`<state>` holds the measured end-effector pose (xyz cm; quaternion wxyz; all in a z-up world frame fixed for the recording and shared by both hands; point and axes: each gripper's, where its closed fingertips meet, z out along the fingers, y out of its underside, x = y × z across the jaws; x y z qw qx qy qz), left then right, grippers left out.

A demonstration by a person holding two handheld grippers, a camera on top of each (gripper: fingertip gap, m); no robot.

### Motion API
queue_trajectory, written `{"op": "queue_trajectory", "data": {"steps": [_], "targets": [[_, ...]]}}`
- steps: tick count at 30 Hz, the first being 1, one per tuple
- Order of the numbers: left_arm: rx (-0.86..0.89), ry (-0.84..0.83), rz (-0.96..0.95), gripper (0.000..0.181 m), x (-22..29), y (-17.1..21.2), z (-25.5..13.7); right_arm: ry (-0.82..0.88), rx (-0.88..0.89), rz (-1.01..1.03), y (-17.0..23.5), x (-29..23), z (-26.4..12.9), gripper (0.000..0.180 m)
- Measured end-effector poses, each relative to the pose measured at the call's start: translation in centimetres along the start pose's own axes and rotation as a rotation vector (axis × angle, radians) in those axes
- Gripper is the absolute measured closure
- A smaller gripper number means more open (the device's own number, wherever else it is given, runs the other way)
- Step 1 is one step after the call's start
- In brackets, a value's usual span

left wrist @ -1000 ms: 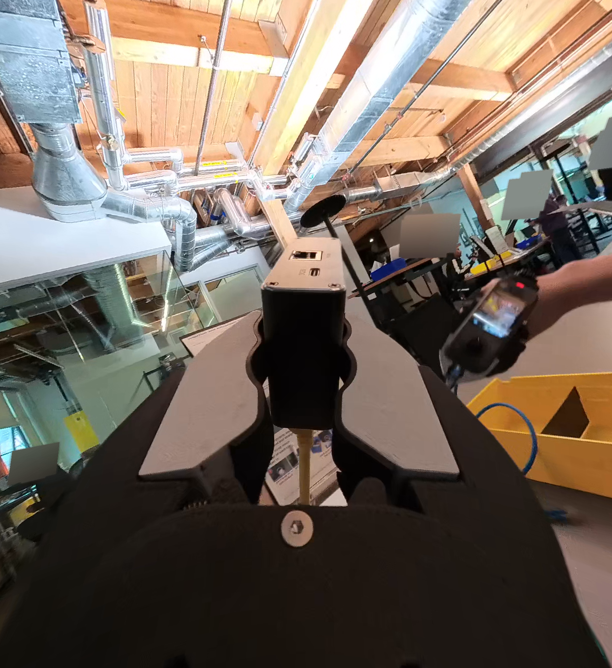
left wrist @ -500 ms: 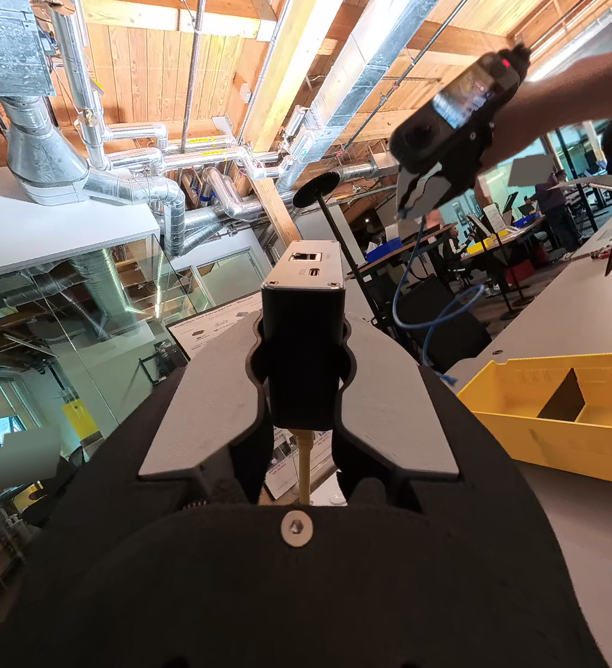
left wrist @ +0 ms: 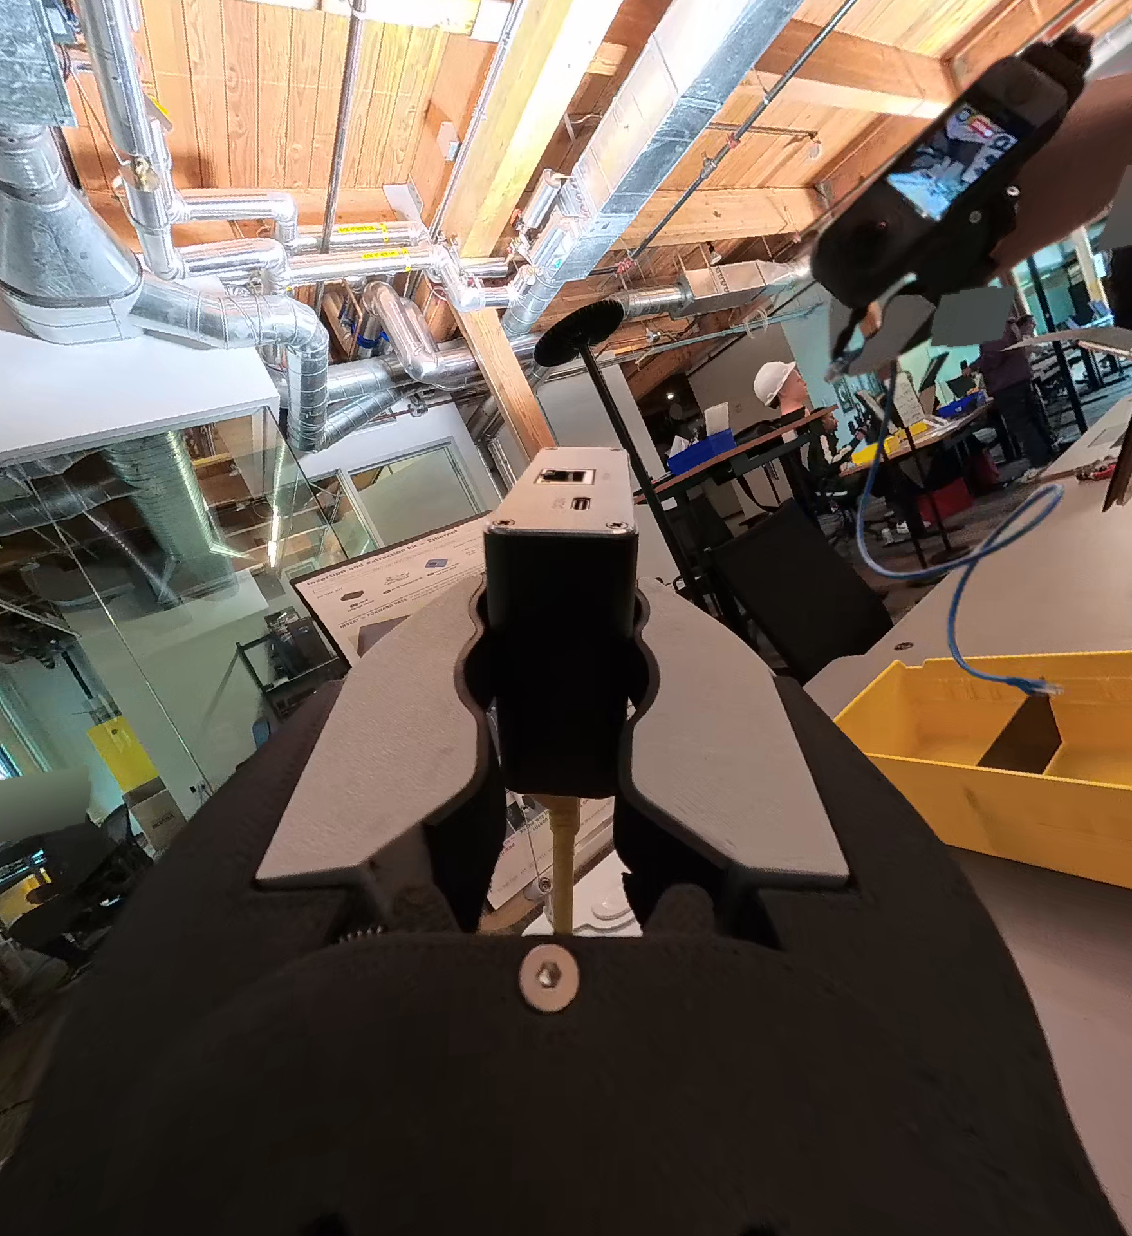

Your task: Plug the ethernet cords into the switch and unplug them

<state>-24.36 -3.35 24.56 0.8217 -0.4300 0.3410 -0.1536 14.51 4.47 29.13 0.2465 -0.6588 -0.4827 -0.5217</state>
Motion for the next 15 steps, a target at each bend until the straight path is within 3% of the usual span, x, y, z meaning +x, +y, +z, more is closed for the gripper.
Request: {"op": "queue_trajectory", "data": {"steps": [15], "targets": [[-0.015, 0.021, 0.006, 0.145, 0.8, 0.1, 0.5, -0.222, -0.029, -0.012, 2.5, -8.6, -0.7, 0.165]]}}
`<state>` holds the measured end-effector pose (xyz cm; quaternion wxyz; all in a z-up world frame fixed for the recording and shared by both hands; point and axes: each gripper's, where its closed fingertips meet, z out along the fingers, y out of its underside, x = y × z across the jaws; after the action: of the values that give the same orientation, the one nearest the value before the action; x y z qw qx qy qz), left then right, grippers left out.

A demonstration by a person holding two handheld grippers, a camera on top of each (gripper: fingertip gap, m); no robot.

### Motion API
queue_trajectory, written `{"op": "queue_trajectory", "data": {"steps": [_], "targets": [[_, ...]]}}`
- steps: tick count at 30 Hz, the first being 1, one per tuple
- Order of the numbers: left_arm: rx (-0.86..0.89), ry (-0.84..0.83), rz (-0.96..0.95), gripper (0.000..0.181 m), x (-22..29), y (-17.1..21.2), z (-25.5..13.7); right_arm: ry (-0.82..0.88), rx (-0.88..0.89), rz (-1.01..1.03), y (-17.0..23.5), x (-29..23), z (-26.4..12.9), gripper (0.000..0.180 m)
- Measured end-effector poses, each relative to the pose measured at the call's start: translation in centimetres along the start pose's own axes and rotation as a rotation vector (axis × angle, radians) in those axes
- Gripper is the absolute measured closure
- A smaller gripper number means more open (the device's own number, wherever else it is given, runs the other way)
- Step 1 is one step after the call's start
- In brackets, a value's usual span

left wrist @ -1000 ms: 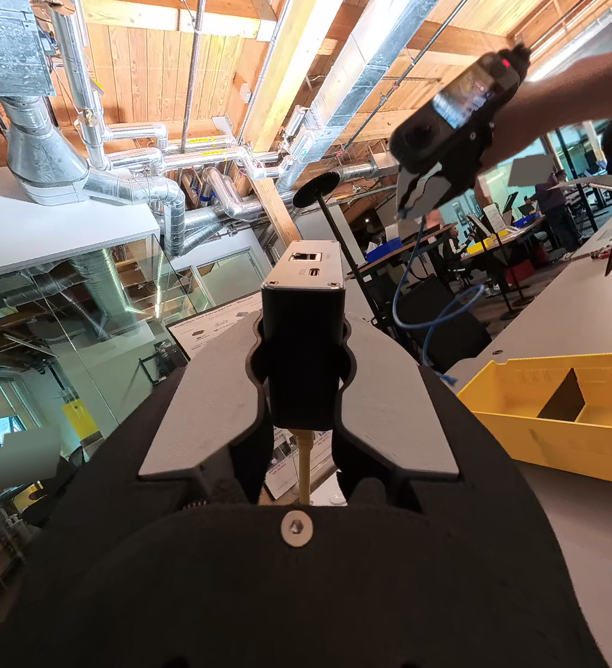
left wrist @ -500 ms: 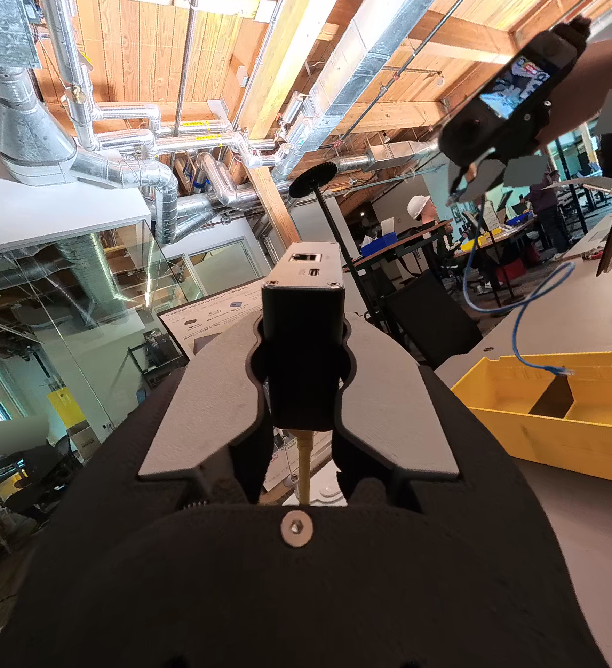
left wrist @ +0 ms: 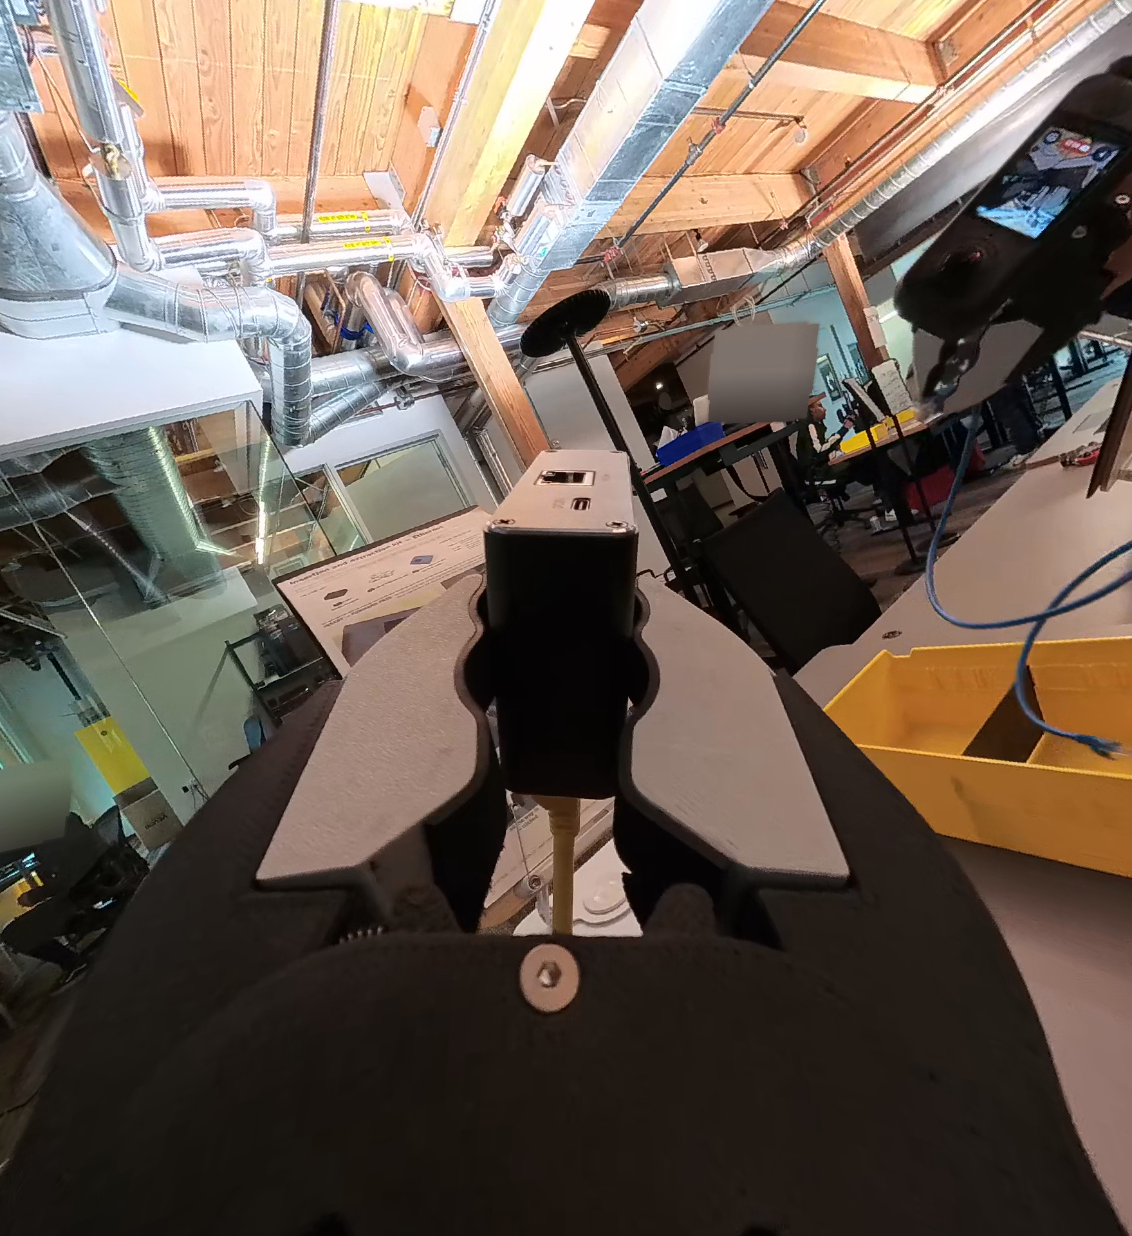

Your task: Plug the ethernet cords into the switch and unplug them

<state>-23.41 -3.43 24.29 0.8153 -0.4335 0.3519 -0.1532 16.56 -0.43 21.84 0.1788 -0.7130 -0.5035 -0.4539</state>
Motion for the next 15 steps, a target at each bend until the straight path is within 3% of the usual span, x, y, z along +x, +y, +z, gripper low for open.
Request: {"op": "queue_trajectory", "data": {"steps": [15], "targets": [[-0.003, 0.020, -0.005, 0.145, 0.5, 0.1, 0.2, -0.391, 0.153, 0.138, -2.8, -11.7, 5.9, 0.165]]}}
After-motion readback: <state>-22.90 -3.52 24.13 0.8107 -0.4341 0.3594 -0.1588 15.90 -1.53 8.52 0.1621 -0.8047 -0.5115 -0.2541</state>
